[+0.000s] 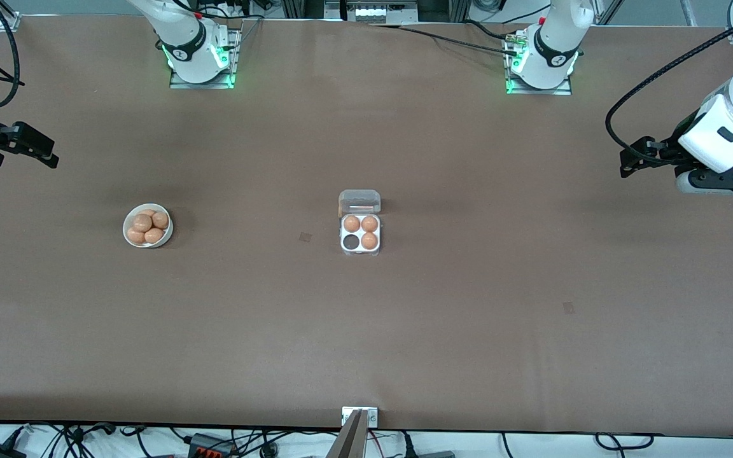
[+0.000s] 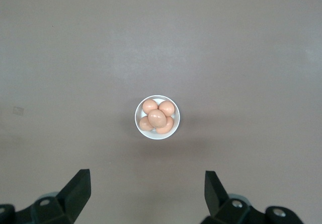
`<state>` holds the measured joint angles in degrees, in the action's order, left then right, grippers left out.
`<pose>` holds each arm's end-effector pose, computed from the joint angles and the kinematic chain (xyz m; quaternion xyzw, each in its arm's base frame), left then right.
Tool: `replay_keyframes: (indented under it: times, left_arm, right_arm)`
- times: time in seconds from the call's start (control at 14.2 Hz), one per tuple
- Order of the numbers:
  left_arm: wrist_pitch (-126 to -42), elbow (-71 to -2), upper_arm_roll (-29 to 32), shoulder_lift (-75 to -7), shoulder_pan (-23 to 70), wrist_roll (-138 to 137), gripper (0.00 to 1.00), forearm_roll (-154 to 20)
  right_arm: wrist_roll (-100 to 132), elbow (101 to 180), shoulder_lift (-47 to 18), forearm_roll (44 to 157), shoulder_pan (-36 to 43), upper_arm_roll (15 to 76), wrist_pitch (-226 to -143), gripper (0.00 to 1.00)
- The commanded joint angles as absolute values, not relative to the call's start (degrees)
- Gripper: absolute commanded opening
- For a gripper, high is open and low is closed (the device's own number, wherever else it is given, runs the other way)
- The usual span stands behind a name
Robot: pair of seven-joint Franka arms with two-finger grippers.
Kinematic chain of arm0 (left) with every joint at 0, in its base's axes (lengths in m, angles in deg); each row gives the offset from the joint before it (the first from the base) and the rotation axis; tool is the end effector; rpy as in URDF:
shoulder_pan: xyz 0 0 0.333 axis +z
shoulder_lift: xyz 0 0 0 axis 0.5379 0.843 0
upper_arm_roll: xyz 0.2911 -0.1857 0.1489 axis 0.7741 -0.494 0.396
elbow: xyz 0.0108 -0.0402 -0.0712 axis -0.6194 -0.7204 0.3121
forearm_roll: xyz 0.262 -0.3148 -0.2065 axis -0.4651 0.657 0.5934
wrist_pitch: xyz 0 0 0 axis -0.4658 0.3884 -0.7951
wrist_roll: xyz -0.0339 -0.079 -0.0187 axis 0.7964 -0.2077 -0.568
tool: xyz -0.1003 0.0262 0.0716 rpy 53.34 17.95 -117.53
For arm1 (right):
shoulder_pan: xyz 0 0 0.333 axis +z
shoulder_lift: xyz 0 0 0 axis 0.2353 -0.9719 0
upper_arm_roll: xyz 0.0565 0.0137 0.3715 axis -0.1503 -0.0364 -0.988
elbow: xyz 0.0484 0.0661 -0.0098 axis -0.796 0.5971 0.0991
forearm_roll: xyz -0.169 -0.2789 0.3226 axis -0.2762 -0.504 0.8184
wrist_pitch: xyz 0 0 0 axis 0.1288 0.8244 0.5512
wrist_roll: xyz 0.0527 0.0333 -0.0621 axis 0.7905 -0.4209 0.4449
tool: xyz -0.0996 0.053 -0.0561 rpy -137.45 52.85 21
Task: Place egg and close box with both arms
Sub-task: 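Move the right gripper down over the white bowl of eggs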
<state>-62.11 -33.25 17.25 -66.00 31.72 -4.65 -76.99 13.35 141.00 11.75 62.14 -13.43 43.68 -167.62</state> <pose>0.6258 -0.0359 0.6034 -0.9997 0.0101 0.0227 0.0082 0.6123 -0.0429 0.6196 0.9998 -0.0083 0.0165 0.0121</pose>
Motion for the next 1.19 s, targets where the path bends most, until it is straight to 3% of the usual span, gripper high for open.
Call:
replay_keyframes:
  times: [0.0, 0.42, 1.12]
  left_arm:
    - [-61.51, -31.64, 17.15, -65.27, 31.75, -5.61, 1.0, -75.97]
    - [-61.33, -31.64, 17.06, -65.35, 31.58, -5.44, 1.0, -75.97]
    - [-61.33, -31.55, 17.06, -65.35, 31.49, -5.44, 1.0, -76.15]
  right_arm:
    - [12.43, 142.42, 13.46, 61.42, -13.26, 43.46, -167.38, 1.0]
    - [12.61, 142.51, 10.84, 61.16, -12.21, 43.38, -167.12, 1.0]
    - [13.14, 142.16, -9.28, 61.25, -12.99, 43.64, -174.85, 1.0]
